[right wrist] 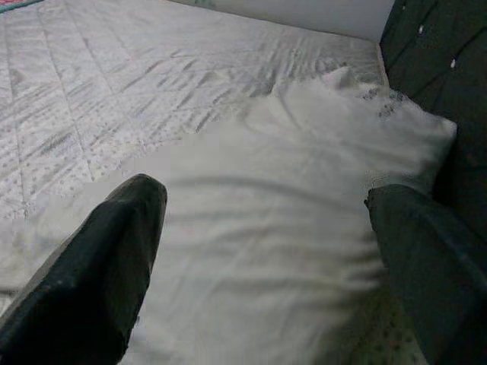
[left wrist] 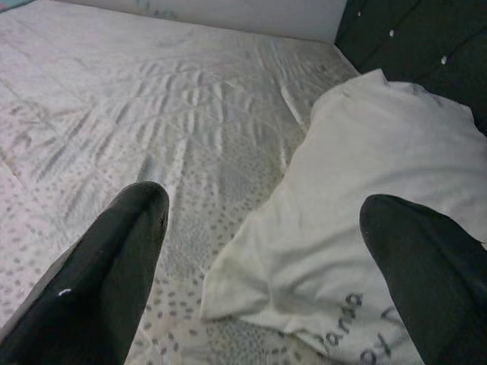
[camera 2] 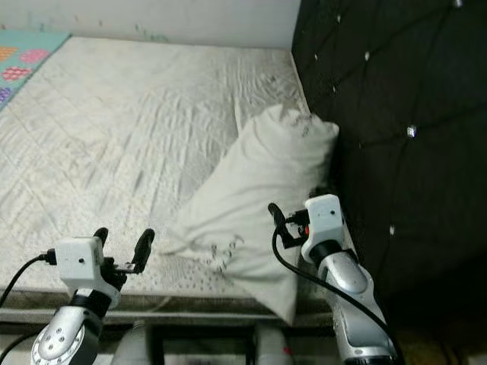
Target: Clean up the room
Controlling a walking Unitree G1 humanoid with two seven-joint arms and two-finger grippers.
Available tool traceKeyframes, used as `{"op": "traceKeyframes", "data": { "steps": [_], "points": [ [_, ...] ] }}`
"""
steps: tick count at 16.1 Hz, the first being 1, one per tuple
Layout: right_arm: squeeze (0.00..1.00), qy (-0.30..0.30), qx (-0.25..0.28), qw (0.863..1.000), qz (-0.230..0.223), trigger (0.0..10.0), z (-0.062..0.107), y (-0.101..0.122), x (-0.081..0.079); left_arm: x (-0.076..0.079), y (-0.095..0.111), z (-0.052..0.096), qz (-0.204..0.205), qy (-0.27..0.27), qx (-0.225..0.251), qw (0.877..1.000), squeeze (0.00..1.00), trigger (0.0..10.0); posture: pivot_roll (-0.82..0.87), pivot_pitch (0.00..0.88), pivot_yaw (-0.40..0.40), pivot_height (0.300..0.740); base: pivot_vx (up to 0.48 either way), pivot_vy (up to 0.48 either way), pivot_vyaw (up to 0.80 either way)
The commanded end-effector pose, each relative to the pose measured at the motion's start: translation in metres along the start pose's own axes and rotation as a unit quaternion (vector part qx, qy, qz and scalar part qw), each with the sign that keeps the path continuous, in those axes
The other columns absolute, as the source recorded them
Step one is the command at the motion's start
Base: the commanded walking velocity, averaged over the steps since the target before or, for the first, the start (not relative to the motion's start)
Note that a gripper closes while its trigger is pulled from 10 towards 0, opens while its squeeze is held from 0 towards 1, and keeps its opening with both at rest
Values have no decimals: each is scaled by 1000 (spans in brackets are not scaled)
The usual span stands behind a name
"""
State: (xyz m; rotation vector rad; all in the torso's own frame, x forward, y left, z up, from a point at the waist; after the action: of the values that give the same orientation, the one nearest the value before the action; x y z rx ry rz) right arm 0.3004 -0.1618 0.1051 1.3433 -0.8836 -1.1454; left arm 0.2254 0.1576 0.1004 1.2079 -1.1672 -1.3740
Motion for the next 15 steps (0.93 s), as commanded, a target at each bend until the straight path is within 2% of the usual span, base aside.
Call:
{"op": "traceKeyframes", "data": {
  "steps": [1,5,10,15],
  "points": [
    [0,2,-2,1000,10,10000,0,0,2,-3,0,1,-6,13,-1,1000,0,10000,-113,153,-49,615,0,0,0],
    [0,12,5,1000,20,10000,-9,6,1,-12,0,0,-17,44,-3,999,0,10000,-110,155,-49,615,0,0,0],
    [0,17,9,1000,23,10000,-13,8,0,-14,2,0,-17,54,-1,998,0,10000,-109,169,-51,615,0,0,0],
    [0,19,7,1000,14,10000,-15,8,-5,-16,4,5,-5,59,-8,998,0,10000,-102,249,-56,615,0,0,0]
  ]
}}
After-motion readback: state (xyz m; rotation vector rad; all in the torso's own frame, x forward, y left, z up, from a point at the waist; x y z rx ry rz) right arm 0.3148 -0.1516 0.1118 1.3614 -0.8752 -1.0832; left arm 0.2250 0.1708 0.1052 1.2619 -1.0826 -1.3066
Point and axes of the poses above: a point about 5 cm out from each wrist's last joint towards the gripper, its own z axis pointing back from the gripper into the wrist, its own y axis along the axis of the wrist's last joint, x = y × z, the point moved 2 cm from there along -z, pointing out of the wrist towards the gripper, and after that the axes turned 12 degrees about -z, right-handed, at the moved point
